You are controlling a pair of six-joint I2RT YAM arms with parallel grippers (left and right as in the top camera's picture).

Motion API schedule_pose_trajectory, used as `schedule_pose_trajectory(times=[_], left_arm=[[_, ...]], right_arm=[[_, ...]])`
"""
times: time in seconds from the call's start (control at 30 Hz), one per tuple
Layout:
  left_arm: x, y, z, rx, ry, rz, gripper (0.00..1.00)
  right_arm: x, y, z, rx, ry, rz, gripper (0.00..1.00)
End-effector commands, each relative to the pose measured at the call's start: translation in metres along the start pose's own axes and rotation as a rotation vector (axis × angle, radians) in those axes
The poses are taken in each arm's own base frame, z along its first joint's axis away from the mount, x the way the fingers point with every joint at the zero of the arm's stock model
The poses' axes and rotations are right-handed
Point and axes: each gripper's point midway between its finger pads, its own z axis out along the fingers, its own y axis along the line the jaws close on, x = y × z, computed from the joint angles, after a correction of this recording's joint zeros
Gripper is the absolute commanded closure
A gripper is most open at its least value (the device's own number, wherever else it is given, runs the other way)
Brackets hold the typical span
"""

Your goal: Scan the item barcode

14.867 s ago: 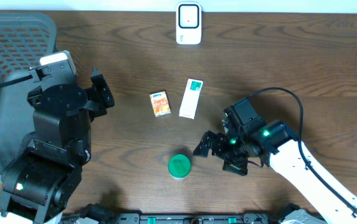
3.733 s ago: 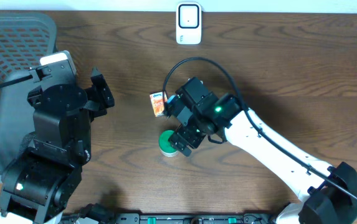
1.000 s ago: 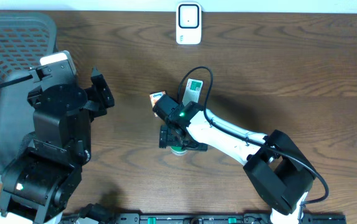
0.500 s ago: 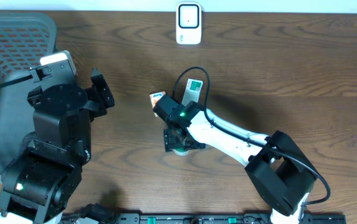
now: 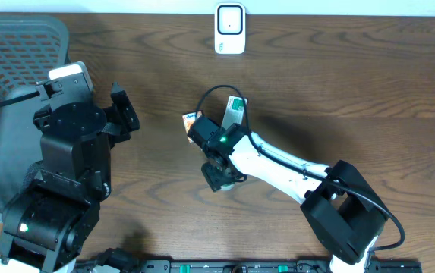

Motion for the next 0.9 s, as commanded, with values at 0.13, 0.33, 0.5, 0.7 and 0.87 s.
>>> schedule_pose_trajectory(times=[0.13, 0.33, 0.5, 0.7, 0.87], left_arm=[[0.002, 0.003, 0.001, -0.013, 0.002, -0.002, 0.11], [0.002, 0.003, 0.001, -0.013, 0.002, -0.002, 0.11], [0.002, 0.003, 0.001, -0.013, 0.002, -0.002, 0.11], [0.002, 0.003, 0.001, -0.013, 0.002, -0.002, 0.11], [0.002, 0.003, 0.001, -0.013, 0.002, -0.002, 0.11]], right_arm=[[-0.005, -0.008, -0.006, 0.056, -0.022, -0.671, 0.20], [-0.022, -0.018, -0.020, 0.150, -0.063, -0.680, 0.01], [-0.034, -0.011, -0.056, 0.126, -0.178, -0.464, 0.01], [-0.026, 0.025, -0.085, -0.140, -0.215, -0.047, 0.01], [-0.017, 0.039, -0.090, -0.226, -0.178, -0.025, 0.01]])
